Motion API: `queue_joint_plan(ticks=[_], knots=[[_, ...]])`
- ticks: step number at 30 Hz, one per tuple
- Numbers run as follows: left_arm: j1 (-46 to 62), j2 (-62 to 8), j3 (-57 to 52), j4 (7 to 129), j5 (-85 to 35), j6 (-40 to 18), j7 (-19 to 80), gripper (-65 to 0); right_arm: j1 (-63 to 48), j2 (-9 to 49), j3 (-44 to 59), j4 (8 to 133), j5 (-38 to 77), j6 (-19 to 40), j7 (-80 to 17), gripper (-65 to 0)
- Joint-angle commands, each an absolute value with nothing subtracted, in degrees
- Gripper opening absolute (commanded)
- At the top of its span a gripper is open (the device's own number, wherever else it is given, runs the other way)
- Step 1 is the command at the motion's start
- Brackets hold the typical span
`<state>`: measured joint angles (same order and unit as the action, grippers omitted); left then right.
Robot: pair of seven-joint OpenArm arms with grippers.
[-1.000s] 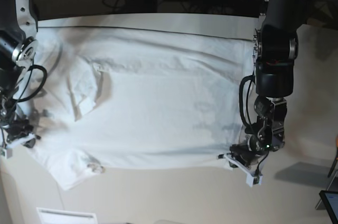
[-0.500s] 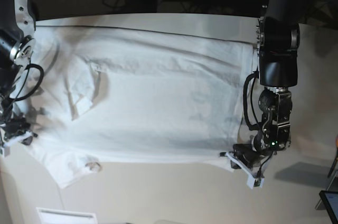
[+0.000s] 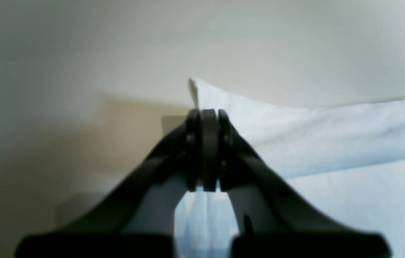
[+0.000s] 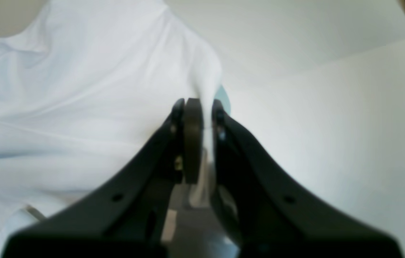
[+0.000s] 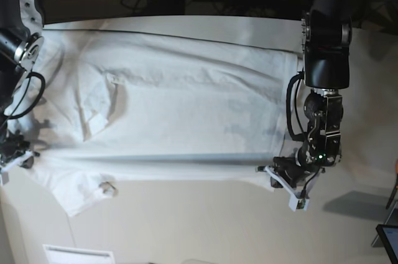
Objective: Fold the T-shirt properly
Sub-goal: 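Grasp the shirt side edge with the left gripper and lift it, then grasp the opposite shirt side with the right gripper near the sleeve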
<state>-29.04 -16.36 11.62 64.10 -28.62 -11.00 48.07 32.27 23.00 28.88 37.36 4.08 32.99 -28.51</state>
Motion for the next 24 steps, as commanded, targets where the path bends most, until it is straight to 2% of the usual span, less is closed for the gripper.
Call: queue_joint_plan(ticks=[1, 5, 10, 18, 24], knots=[[-30.55, -17.01, 11.21, 66.07, -28.79, -11.12, 48.48, -65.0, 34.07, 24.48, 29.14, 38.64, 4.53, 32.84, -27.65, -64.9], [-28.62, -17.01, 11.21, 70.11, -28.70, -11.12, 50.24, -65.0, 33.45, 25.63, 29.14, 38.73, 4.62, 32.84, -29.58, -64.9], [-25.89, -17.10, 11.21, 73.63, -28.44, -10.95, 51.74, -65.0, 31.43, 28.09, 29.14, 39.96, 11.56, 32.92, -32.13, -64.9], [-24.48, -18.33, 11.21, 74.33, -28.44, -10.95, 51.65, -65.0, 25.27, 28.26, 29.05, 55.08, 16.22, 32.84, -41.36, -64.9], [-24.48, -18.33, 8.22, 74.33, -28.70, -10.95, 51.65, -65.0, 22.20, 27.03, 29.05, 60.00, 16.22, 32.84, -43.91, -64.9]])
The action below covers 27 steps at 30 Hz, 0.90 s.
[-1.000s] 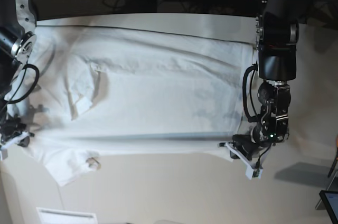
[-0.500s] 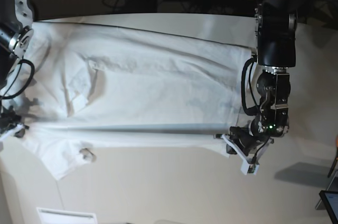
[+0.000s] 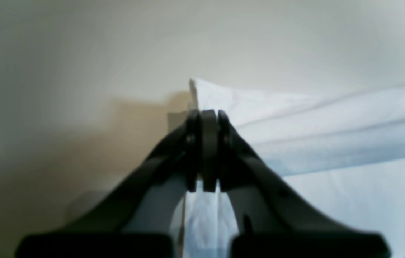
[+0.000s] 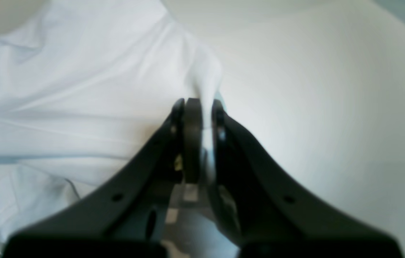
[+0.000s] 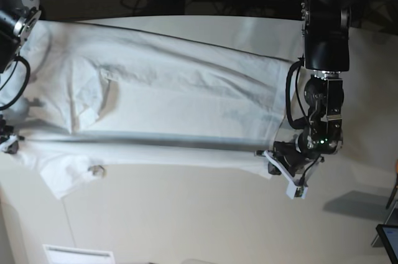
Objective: Fold the T-shirt properly
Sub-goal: 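Grasp the opposite shirt side with the right gripper near the sleeve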
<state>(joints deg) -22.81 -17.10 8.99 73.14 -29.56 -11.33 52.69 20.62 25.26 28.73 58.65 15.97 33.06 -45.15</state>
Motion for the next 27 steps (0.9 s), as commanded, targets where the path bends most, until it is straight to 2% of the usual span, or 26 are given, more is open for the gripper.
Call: queue_joint_plan(ticks=[1, 12, 21, 27], knots=[[-24.48, -18.24, 7.25, 74.33, -28.70, -10.95, 51.65, -65.0, 21.49, 27.03, 29.05, 60.79, 16.22, 32.84, -44.26, -64.9], [-20.79, -19.21, 7.16, 75.47, -28.26, -11.03, 51.74, -65.0, 18.59, 26.86, 29.14, 63.96, 16.22, 32.66, -47.96, -64.9], [-17.89, -19.30, 7.25, 75.47, -28.18, -11.03, 51.65, -65.0, 13.85, 24.48, 29.14, 64.04, 16.13, 32.57, -47.78, -64.9], [-16.40, -18.59, 11.30, 75.47, -17.63, -11.03, 51.30, -65.0, 12.44, 23.87, 29.14, 64.04, 16.13, 32.57, -47.60, -64.6]])
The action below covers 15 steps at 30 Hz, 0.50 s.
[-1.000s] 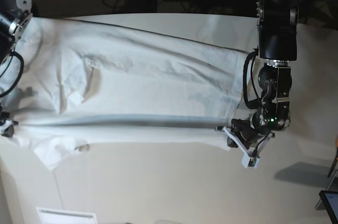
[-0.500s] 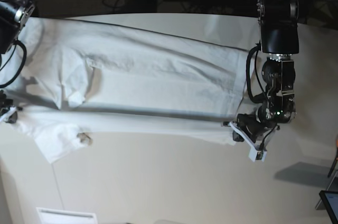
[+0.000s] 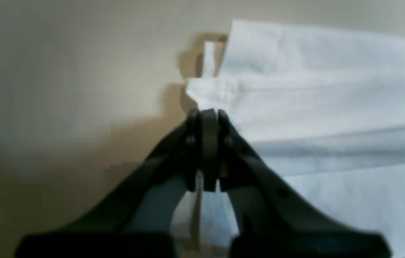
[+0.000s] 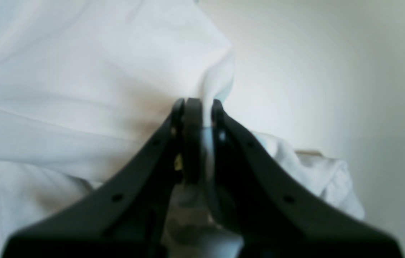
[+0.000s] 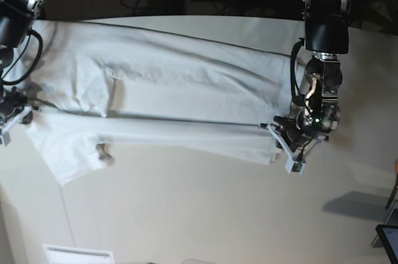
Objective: Fold the T-shirt properly
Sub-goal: 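Grasp the opposite shirt side with the right gripper near the sleeve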
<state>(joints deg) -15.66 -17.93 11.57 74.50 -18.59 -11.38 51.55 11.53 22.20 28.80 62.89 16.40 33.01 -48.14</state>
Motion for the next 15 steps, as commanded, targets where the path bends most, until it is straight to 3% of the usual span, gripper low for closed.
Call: queue_joint_plan(ticks=[1, 12, 15], knots=[[-16.22, -18.07, 11.82, 75.56, -15.96, -11.03, 51.30, -65.0, 12.44, 23.87, 29.14, 64.04, 16.13, 32.57, -47.60, -64.3], [-15.16, -16.84, 11.65, 75.47, -12.97, -11.12, 51.21, -65.0, 12.35, 24.40, 29.14, 64.04, 16.04, 32.57, -47.87, -63.3], [-15.16, -16.92, 11.65, 75.47, -12.88, -11.12, 51.21, -65.0, 11.56, 24.48, 32.13, 64.04, 16.04, 32.57, -48.04, -55.6]])
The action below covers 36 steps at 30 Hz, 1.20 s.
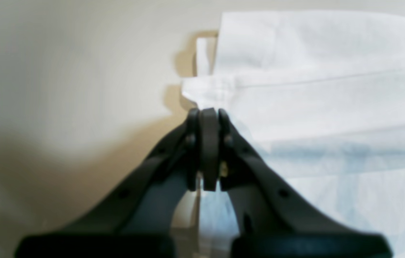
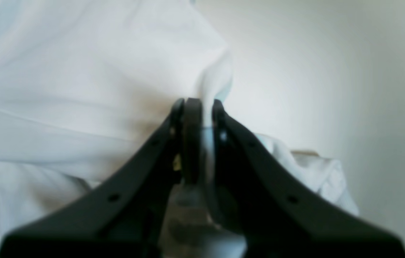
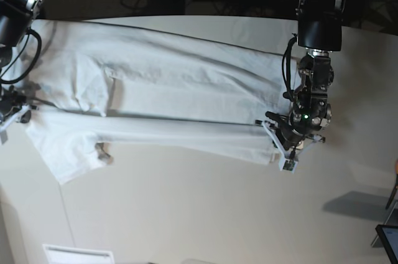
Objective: Fold the T-shirt properly
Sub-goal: 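Grasp the opposite shirt side with the right gripper near the sleeve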
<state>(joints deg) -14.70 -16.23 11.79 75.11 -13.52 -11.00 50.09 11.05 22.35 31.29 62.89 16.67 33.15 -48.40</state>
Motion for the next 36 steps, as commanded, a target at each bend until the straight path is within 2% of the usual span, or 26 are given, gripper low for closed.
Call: queue_joint_plan(ticks=[1, 6, 8, 12, 18, 21, 24, 29, 36], knots=[[-15.16, -16.92, 11.65, 75.47, -12.88, -11.12, 51.21, -65.0, 11.30, 24.48, 33.63, 64.13, 16.04, 32.57, -48.04, -51.2], [-14.64, -16.92, 11.65, 75.47, -13.14, -11.12, 51.21, -65.0, 9.36, 24.40, 36.26, 69.93, 15.96, 32.57, -48.13, -27.7], [-14.64, -16.84, 11.65, 75.47, -13.14, -11.12, 51.21, -65.0, 8.66, 24.40, 36.97, 72.92, 15.96, 32.57, -48.13, -24.5], [-14.29, -16.66, 11.65, 76.70, -13.23, -11.12, 51.21, -65.0, 8.66, 24.40, 39.43, 77.76, 15.87, 31.78, -48.04, -24.5], [-13.58, -16.66, 11.65, 78.81, -13.32, -11.12, 51.21, -65.0, 9.71, 24.40, 39.87, 83.74, 16.04, 20.09, -47.60, -24.5], [-13.58, -16.66, 11.65, 78.90, -13.32, -11.12, 51.21, -65.0, 12.18, 23.87, 39.08, 84.18, 16.22, 21.32, -47.69, -24.1], [-13.58, -16.66, 11.65, 78.90, -13.32, -11.12, 51.30, -65.0, 16.04, 24.22, 31.52, 81.80, 16.22, 26.59, -47.69, -24.1], [-13.58, -16.75, 11.65, 78.99, -13.14, -11.12, 51.30, -65.0, 25.89, 24.22, 20.88, 68.09, 15.96, 32.22, -45.67, -23.8], [-13.58, -16.84, 11.65, 79.96, -13.14, -11.03, 51.56, -65.0, 36.00, 25.54, 10.33, 41.01, 15.87, 32.66, -29.93, -23.8]])
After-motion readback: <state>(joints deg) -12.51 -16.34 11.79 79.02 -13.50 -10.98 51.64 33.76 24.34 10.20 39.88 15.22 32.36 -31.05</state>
